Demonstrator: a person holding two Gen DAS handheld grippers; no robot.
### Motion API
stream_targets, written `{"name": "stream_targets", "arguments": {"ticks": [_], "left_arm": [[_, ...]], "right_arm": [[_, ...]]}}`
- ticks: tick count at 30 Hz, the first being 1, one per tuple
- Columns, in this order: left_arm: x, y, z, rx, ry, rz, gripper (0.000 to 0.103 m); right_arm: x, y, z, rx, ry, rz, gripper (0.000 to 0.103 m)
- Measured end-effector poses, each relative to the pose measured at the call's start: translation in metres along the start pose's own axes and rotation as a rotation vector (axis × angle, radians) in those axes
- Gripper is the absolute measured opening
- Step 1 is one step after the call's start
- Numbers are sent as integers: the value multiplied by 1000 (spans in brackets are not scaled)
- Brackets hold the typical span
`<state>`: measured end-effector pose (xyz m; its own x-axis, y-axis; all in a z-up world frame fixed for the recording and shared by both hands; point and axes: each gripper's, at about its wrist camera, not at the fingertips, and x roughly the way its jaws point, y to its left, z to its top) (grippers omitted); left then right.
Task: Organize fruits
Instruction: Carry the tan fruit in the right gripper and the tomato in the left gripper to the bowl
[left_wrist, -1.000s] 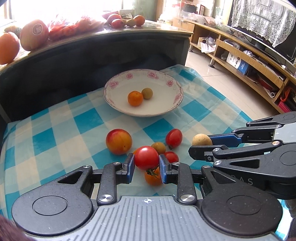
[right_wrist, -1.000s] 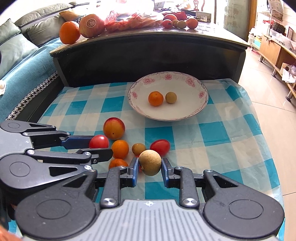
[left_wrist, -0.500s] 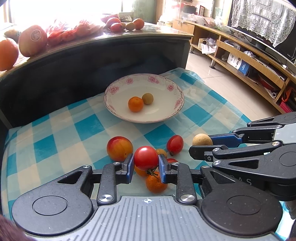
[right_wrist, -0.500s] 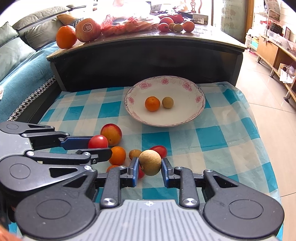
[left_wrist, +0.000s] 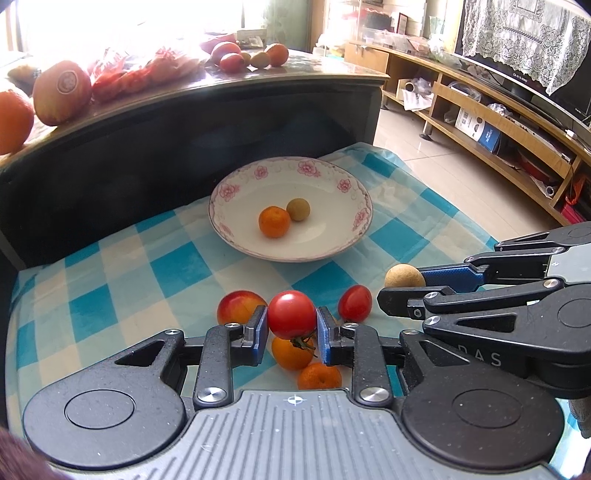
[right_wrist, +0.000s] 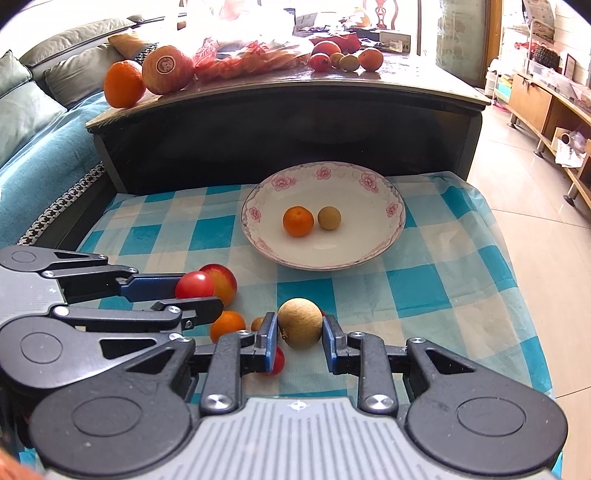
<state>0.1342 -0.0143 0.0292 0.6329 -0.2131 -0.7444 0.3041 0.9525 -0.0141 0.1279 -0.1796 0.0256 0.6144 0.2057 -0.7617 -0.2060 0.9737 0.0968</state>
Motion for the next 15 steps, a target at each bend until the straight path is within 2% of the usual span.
{"name": "stream_targets", "arguments": {"ticks": [15], "left_arm": [[29, 14, 32, -5, -14, 16, 34]], "right_arm": [[32, -15, 35, -1, -18, 3, 31]]}}
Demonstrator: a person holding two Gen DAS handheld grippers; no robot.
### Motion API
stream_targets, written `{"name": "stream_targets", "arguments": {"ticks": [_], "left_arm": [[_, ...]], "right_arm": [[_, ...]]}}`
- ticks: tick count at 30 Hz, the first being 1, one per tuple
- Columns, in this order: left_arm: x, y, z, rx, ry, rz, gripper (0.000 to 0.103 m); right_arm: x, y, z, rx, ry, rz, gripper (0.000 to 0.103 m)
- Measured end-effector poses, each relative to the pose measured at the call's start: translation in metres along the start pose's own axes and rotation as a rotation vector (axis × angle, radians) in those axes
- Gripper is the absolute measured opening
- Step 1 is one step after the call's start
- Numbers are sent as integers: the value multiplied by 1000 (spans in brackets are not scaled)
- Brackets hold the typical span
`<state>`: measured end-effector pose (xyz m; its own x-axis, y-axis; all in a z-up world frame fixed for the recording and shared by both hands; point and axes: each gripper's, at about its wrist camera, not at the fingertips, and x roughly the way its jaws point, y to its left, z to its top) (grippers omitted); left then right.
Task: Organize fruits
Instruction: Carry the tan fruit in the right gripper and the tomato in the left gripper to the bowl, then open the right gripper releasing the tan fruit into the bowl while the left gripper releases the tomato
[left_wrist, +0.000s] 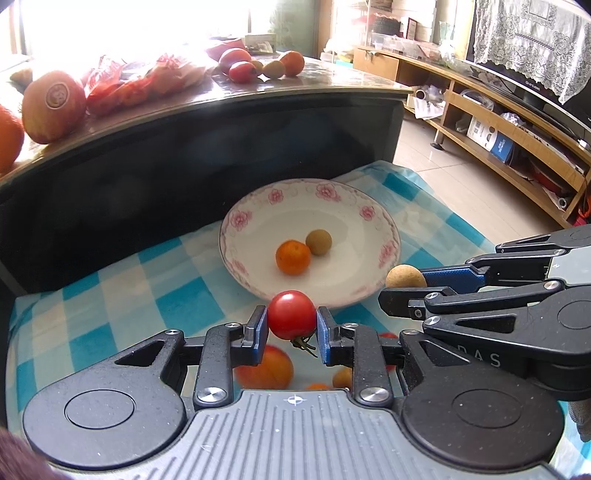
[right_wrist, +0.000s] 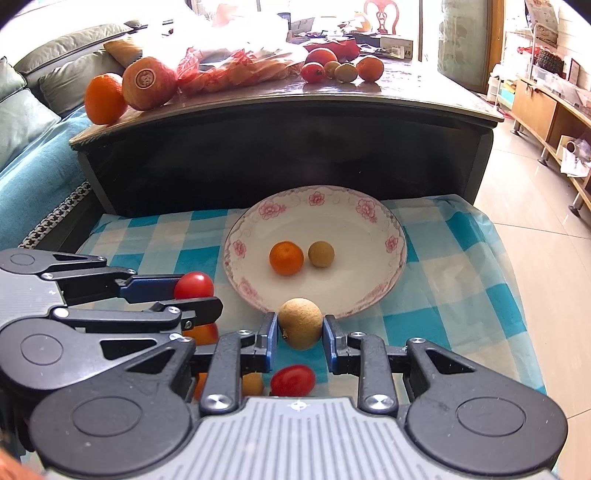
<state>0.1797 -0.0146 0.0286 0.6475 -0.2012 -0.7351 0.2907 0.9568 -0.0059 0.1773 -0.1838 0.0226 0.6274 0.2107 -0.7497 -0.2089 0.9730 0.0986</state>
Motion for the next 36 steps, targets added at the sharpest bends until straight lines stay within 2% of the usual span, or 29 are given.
{"name": "stream_targets", "arguments": {"ticks": [15, 26, 32, 36], "left_arm": [[49, 6, 19, 13, 31, 17, 34], [60, 10, 21, 11, 36, 35, 34], [60, 10, 22, 14, 34, 39, 38], [58, 9, 23, 23, 25, 53, 45]], "right_arm": [[49, -27, 25, -6, 29, 4, 31], [66, -32, 27, 0, 28, 9, 31], [66, -33, 29, 1, 9, -8, 32], [64, -32, 30, -4, -2, -22, 32]]}}
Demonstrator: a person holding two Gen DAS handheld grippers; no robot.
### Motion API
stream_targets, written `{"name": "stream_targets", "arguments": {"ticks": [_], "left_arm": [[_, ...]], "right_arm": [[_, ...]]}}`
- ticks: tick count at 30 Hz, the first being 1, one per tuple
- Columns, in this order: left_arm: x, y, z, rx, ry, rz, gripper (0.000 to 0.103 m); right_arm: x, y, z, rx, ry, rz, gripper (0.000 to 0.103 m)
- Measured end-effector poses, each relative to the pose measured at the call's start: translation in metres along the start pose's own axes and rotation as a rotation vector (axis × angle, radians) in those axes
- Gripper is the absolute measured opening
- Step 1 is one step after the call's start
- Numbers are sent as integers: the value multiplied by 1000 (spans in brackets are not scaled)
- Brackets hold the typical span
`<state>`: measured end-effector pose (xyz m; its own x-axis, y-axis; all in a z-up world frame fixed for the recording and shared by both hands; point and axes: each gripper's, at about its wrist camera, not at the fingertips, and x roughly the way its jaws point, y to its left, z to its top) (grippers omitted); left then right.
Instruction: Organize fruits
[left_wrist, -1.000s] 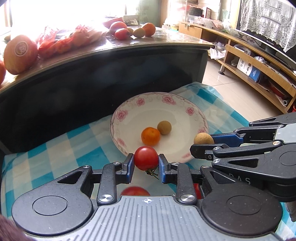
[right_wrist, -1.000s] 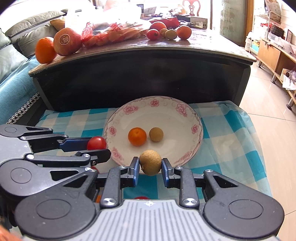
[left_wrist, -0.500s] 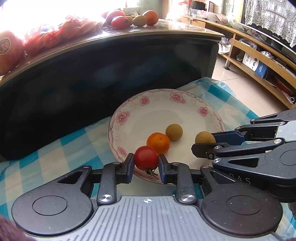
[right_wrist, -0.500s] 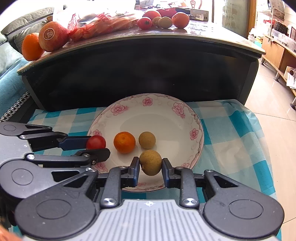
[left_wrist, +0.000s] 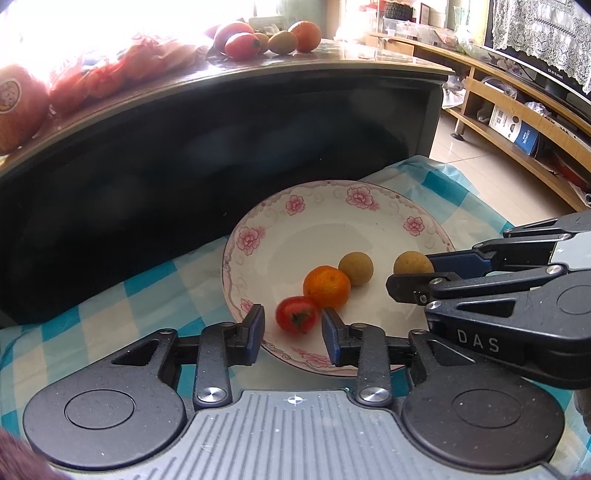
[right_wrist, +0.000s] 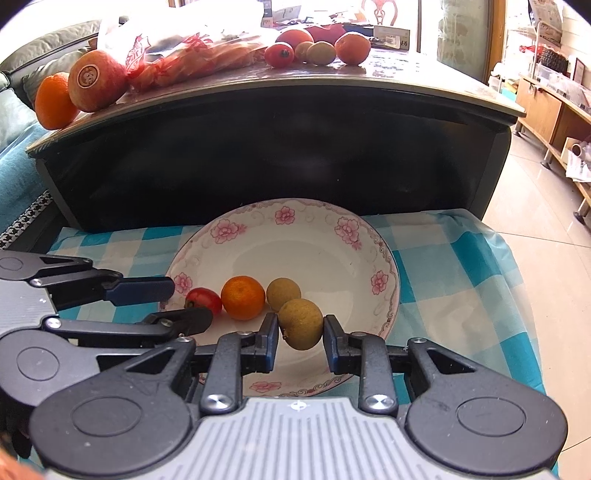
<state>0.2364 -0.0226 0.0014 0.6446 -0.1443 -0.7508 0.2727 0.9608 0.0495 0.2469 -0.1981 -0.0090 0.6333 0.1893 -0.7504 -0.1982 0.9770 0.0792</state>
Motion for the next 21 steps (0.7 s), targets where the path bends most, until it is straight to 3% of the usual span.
{"name": "stream_targets", "arguments": {"ticks": [10, 21], "left_arm": [[-10, 5, 2, -7, -15, 12, 57], [-30, 9, -1, 7, -39, 19, 62]], "right_arm": [[-11, 4, 3, -23, -32, -23, 32], [-30, 10, 2, -32, -46, -24, 36]]}}
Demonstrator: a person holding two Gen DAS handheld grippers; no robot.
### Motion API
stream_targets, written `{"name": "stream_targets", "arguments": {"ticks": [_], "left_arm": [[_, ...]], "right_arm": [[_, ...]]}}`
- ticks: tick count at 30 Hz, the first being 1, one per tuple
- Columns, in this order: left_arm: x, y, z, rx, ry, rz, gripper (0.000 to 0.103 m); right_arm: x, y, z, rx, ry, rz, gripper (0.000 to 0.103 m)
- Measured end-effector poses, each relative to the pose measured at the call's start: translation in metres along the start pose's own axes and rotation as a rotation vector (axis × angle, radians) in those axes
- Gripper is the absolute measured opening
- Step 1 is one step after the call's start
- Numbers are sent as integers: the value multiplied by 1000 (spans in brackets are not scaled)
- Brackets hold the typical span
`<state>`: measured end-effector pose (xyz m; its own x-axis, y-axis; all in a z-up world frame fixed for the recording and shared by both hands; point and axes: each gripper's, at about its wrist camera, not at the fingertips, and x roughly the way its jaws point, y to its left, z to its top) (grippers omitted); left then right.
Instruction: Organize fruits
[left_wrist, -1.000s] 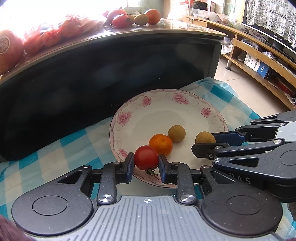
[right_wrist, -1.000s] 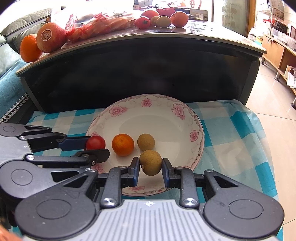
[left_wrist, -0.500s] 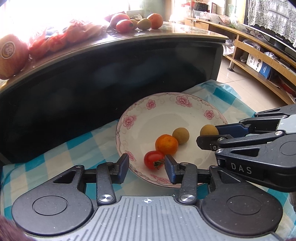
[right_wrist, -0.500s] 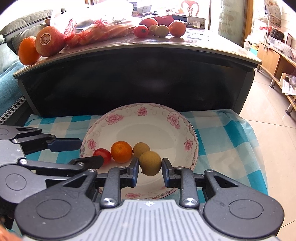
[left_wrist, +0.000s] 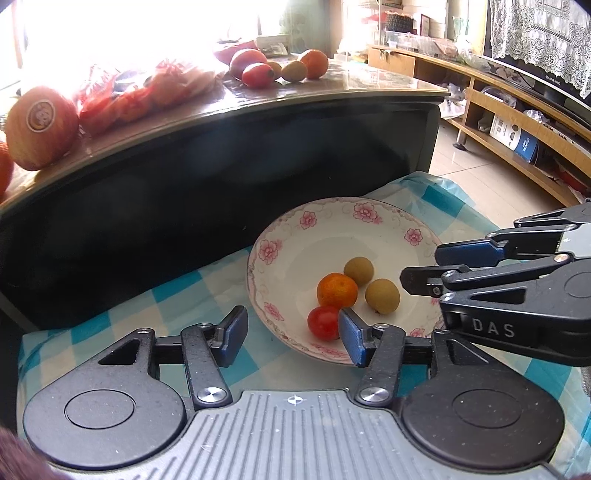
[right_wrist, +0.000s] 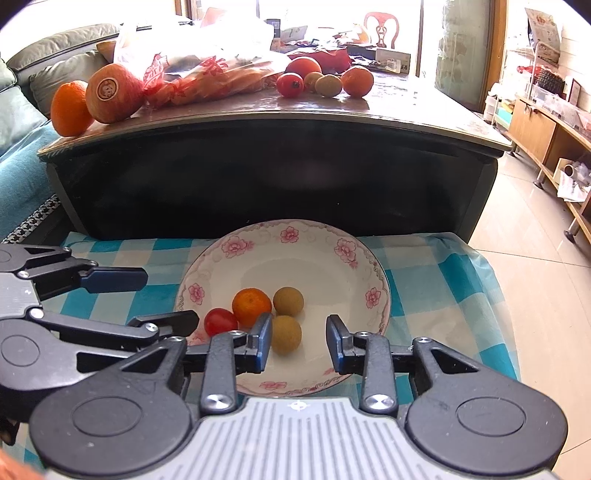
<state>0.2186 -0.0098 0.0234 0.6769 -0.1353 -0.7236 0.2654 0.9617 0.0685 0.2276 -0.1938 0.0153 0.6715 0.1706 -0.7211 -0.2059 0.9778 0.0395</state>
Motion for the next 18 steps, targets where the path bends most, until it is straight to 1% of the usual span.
{"name": "stream_targets", "arguments": {"ticks": [10, 15, 18], "left_arm": [[-19, 12, -16, -19, 21, -3, 63], [-20, 13, -28, -44, 57, -36, 63], [-12, 10, -34, -57, 88, -55, 64]], "right_arm": [[-23, 11, -16, 10, 28, 25, 36], [-35, 19, -29, 3, 49, 25, 36], [-41, 19, -36, 9, 58, 23, 37]]}}
